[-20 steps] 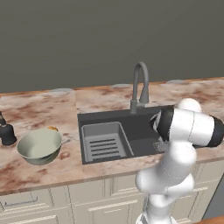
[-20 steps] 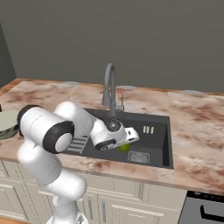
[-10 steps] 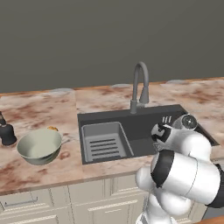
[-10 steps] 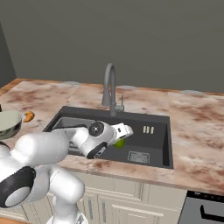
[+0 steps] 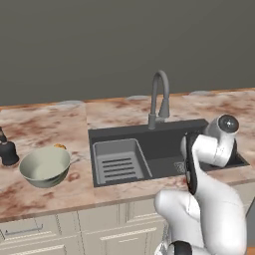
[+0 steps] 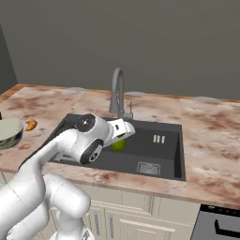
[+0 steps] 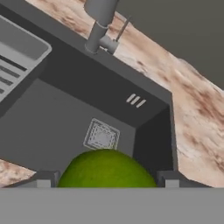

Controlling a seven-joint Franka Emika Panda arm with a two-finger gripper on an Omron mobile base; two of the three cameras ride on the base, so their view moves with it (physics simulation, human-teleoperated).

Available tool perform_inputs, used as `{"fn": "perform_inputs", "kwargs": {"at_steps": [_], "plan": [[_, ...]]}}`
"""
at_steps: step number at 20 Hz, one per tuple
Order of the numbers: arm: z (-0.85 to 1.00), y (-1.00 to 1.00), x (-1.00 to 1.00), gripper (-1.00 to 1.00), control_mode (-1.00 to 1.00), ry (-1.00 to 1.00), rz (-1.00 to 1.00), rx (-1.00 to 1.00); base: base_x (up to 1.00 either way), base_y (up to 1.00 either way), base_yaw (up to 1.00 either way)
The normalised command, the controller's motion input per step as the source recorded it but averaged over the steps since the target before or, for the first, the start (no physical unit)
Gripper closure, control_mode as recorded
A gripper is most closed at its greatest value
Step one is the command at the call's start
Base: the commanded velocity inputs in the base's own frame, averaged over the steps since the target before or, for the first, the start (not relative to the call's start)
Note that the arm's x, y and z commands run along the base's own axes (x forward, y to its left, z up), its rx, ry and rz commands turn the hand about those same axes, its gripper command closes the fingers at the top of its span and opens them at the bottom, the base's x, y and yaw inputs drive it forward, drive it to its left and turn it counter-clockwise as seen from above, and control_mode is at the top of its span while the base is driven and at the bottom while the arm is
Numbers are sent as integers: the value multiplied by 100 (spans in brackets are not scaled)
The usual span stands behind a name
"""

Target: Pick the lime from the sink and place it in the bowl. Then pick the bowl and place it in the microwave. Then close the microwave door and press the start button.

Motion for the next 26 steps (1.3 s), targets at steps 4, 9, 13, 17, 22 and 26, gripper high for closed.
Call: {"fn": "perform_inputs", "kwargs": {"at_steps": [4,9,13,17,22,26], "plan": [[98,61,-100,100,-100,4,5,15,0,0,0],[71,99,-95,100,-100,0,20,5,0,0,0],[59,100,-65,100,-100,0,28,0,0,0,0],[46,100,-23,100,-100,1,32,0,0,0,0],[6,100,1,100,-100,0,33,-7,0,0,0],[0,100,56,100,-100,-2,26,-7,0,0,0]]}}
